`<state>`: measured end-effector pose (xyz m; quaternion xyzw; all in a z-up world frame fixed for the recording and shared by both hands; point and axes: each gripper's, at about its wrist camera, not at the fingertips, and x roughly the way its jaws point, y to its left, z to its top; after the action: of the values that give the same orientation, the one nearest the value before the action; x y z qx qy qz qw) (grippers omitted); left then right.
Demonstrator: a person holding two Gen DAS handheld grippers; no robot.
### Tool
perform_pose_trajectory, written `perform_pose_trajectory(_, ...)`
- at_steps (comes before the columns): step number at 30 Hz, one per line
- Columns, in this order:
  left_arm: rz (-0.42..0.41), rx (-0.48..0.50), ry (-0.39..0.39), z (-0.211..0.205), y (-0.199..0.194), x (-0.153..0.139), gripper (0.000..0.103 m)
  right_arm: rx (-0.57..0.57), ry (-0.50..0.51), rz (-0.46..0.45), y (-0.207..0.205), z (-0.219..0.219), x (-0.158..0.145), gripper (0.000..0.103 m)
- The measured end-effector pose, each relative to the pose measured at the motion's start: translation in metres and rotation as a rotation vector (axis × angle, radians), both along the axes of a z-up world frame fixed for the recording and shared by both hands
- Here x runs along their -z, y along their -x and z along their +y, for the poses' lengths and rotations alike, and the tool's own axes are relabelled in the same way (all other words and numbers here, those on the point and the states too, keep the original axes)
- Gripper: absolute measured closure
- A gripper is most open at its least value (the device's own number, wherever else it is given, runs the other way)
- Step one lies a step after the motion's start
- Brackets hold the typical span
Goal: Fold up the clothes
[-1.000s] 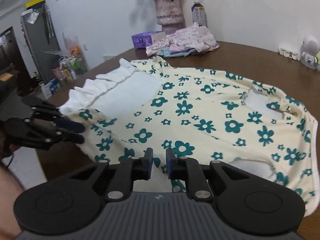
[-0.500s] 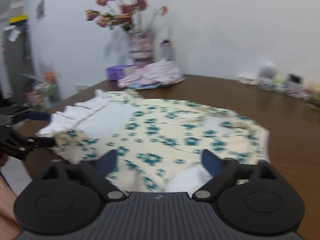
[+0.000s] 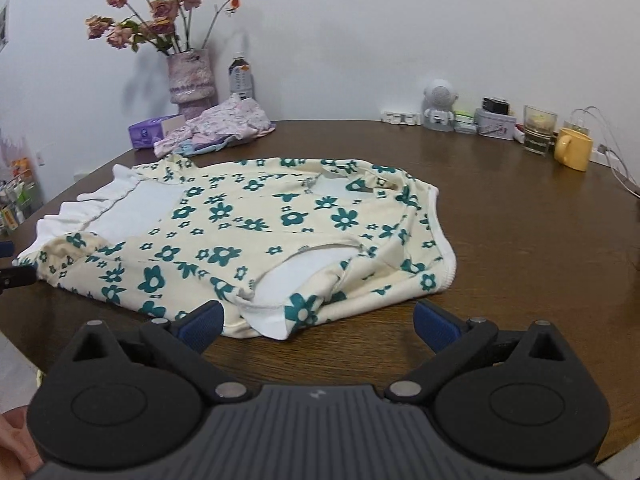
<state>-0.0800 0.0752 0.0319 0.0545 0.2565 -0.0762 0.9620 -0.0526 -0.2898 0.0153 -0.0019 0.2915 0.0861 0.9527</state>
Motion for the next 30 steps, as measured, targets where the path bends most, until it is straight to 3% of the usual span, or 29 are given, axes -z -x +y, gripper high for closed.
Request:
perform_pose_trajectory(5, 0.011, -0.028, -0.073, 0.009, -0.001, 0.003, 0.01, 0.01, 0.019, -0.003, 0.0, -0.001, 0.002, 0.0)
perform_pose_trajectory(9, 0.029, -0.068, 0.0, 0.044, -0.006, -0.008, 0.011, 0.019, 0.012, 0.012, -0.004, -0.004, 0.004, 0.0)
perform_pose_trajectory(13, 0.09, -0.082, 0.05, 0.071, -0.018, -0.013, 0.024, 0.024, -0.004, 0.018, -0.01, -0.003, 0.006, 0.0)
perform_pose_trajectory(14, 0.107, -0.081, 0.06, 0.077, -0.021, -0.013, 0.033, 0.017, -0.008, 0.018, -0.012, -0.001, 0.006, 0.0)
perform_pose_trajectory(18, 0.156, -0.022, 0.077, 0.086, -0.033, -0.011, 0.038, 0.002, 0.004, 0.008, -0.018, 0.009, 0.004, 0.0)
perform_pose_trajectory(21, 0.203, 0.059, 0.039, 0.08, -0.042, -0.004, 0.054, 0.009, 0.015, 0.011, -0.024, 0.013, 0.004, 0.0)
perform_pose_trajectory(23, 0.241, 0.112, 0.019, 0.078, -0.048, 0.001, 0.088, 0.016, 0.019, 0.016, -0.027, 0.015, 0.005, 0.0)
perform_pose_trajectory(24, 0.251, 0.126, 0.007, 0.078, -0.05, 0.003, 0.098, 0.021, 0.022, 0.015, -0.028, 0.016, 0.005, 0.0)
perform_pose_trajectory(30, 0.164, 0.124, -0.012, 0.082, -0.057, -0.018, 0.101, 0.05, 0.033, 0.013, -0.035, 0.016, 0.004, 0.0)
